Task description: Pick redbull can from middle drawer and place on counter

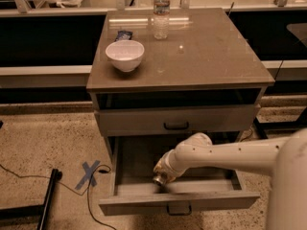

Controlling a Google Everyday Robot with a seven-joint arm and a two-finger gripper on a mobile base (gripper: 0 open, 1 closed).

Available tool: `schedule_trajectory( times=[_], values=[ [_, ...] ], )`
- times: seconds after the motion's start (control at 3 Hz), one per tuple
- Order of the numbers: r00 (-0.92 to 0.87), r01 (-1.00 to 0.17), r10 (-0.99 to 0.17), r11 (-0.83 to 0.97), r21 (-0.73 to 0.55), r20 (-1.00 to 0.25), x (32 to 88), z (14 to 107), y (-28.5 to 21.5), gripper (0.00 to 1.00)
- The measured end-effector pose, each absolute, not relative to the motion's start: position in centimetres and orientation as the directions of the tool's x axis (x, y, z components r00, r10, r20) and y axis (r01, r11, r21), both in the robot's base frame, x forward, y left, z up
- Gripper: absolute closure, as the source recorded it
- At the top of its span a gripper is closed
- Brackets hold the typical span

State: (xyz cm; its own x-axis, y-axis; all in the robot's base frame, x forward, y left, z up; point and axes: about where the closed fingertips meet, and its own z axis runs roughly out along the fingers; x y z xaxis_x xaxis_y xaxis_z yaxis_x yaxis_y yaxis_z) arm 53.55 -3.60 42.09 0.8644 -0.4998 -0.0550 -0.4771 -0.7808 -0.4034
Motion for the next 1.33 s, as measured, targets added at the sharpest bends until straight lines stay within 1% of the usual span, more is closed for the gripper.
schedule_trajectory(
  times=[0.33,0.67,1.0,1.33],
  values=[
    [0.858,-0.455,-0.505,-0.660,-0.597,-0.096,52.6,46.9,-1.0,1.00],
    [0.843,-0.438,-0.515,-0.488,-0.755,-0.156,50.6,52.5,0.3,1.00],
    [0.800,-0.457,-0.560,-0.336,-0.824,-0.215,49.3,55.6,-1.3,1.00],
    [0.736,-0.485,-0.620,-0.201,-0.851,-0.273,48.2,57.6,-5.6,1.00]
  ],
)
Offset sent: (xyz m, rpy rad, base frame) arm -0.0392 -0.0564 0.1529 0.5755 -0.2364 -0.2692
